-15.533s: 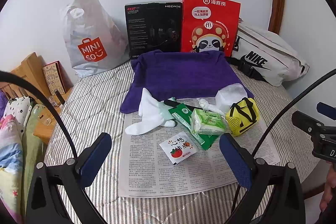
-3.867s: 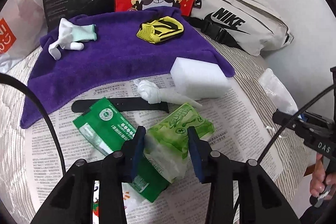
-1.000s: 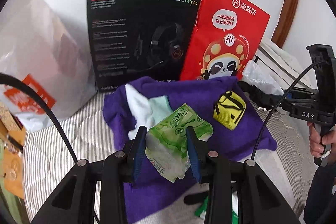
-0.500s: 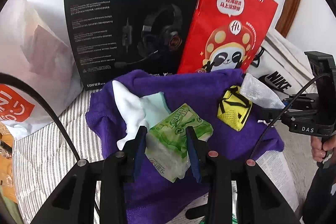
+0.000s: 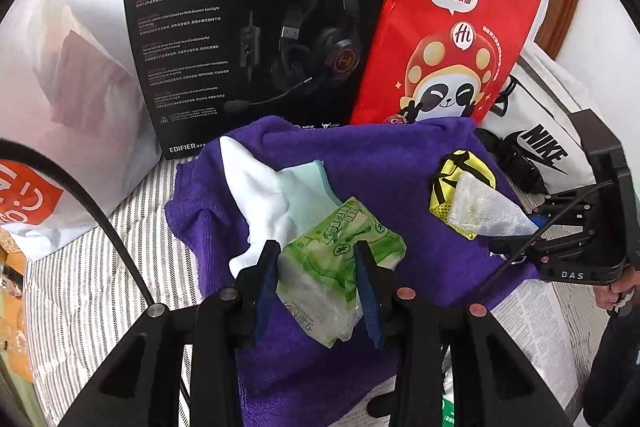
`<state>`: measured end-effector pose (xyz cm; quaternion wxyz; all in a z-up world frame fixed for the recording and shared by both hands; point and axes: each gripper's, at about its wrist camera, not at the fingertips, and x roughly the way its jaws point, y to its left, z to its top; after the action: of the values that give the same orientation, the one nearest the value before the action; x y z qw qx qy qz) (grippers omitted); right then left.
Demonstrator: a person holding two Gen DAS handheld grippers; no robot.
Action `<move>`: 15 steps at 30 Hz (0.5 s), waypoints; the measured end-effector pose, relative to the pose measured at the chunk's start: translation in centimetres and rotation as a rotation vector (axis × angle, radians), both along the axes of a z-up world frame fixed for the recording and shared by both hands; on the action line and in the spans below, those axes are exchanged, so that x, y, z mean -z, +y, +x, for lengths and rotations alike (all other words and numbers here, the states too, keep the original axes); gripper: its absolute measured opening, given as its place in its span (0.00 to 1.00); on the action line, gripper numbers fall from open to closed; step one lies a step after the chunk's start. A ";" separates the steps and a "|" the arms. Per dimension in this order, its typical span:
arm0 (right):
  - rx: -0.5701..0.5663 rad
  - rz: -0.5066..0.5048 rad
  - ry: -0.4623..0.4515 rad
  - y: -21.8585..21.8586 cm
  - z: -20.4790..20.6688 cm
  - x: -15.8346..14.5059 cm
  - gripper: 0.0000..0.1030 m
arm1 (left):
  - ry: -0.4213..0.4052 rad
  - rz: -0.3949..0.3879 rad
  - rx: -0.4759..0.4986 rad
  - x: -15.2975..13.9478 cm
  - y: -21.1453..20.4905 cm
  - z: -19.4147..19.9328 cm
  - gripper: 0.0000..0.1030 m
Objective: Organize soft objects
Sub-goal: 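Release the mesh bag from the right gripper while the left gripper releases the wipe pack on the towel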
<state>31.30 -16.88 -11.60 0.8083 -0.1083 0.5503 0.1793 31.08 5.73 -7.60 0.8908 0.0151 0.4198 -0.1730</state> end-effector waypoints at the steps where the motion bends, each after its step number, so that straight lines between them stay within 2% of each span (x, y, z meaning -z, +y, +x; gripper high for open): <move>1: 0.000 -0.008 0.005 0.0 0.0 0.2 0.27 | 0.002 0.001 -0.001 0.1 0.1 0.0 0.34; 3: -0.004 -0.014 0.007 0.1 0.1 0.5 0.31 | 0.012 0.003 -0.006 0.3 0.2 0.2 0.34; 6: -0.011 -0.018 0.011 0.4 0.1 0.7 0.44 | 0.029 0.009 -0.009 0.8 0.4 0.5 0.34; 8: -0.016 -0.026 0.007 0.7 0.1 0.8 0.60 | 0.040 0.011 -0.010 1.2 0.3 0.6 0.34; 10: -0.022 -0.034 0.000 1.1 -0.1 0.8 0.68 | 0.049 0.015 -0.012 1.5 0.3 0.7 0.35; 15: -0.028 -0.051 -0.007 1.8 -0.3 0.6 0.70 | 0.068 0.048 -0.023 2.5 0.1 1.1 0.36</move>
<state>30.99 -15.08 -12.20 0.8046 -0.1372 0.5501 0.1763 32.22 5.86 -10.10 0.8773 0.0259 0.4542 -0.1529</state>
